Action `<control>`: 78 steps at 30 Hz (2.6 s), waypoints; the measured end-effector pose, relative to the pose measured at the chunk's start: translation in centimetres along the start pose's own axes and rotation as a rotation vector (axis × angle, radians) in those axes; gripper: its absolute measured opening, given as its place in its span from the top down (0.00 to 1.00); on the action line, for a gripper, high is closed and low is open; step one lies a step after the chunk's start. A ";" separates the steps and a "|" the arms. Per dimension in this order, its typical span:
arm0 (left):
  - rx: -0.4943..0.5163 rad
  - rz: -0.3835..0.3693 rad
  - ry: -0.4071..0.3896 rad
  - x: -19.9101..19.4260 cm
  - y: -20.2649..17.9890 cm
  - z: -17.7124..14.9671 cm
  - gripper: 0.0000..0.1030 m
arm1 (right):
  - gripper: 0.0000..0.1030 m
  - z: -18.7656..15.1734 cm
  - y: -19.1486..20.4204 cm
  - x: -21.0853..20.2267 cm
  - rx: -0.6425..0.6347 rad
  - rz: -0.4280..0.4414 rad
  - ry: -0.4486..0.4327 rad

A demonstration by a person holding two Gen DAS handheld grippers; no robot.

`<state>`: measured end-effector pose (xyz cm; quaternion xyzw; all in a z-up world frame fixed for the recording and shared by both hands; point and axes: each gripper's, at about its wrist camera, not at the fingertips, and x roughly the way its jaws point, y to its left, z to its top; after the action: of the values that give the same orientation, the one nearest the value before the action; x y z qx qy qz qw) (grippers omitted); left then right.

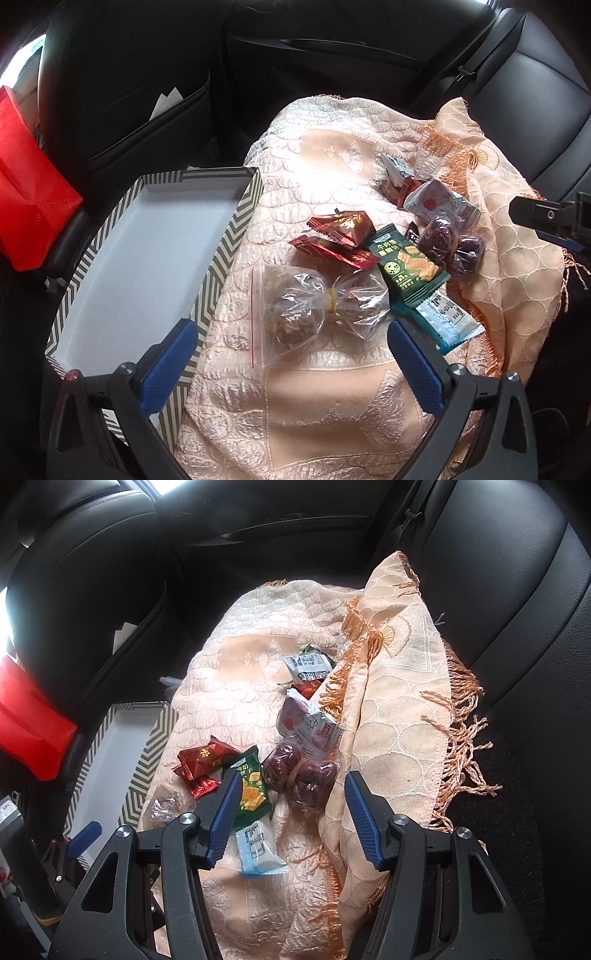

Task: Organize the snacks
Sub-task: 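Move both tools toward the snacks on the quilted cloth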

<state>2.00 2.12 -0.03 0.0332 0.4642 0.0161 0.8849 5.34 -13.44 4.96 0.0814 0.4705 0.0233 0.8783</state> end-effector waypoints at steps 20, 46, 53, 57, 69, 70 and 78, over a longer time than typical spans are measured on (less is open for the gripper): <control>-0.019 -0.044 0.019 0.5 0.1 -0.2 0.00 | 0.44 -0.3 0.5 0.6 -0.019 0.005 0.022; -0.021 -0.053 0.037 1.0 0.1 -0.5 0.00 | 0.44 -0.6 0.8 1.0 -0.033 0.008 0.038; -0.029 -0.051 0.037 1.1 0.3 -0.5 0.00 | 0.44 -0.7 1.1 1.1 -0.049 0.003 0.044; -0.037 -0.049 0.039 1.1 0.5 -0.4 0.00 | 0.44 -0.7 1.0 1.2 -0.047 -0.003 0.046; -0.075 -0.090 0.088 1.8 1.2 0.2 0.00 | 0.44 -1.0 0.9 2.0 -0.050 -0.002 0.077; -0.076 -0.104 0.094 1.9 1.2 0.3 0.00 | 0.44 -1.0 1.0 2.0 -0.050 -0.003 0.078; -0.061 -0.202 0.134 2.1 1.9 0.7 0.00 | 0.44 -1.1 0.9 2.2 -0.050 0.000 0.081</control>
<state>3.78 4.12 -1.26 -0.0419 0.5228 -0.0567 0.8495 5.65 -12.14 2.73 0.0585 0.5047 0.0385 0.8604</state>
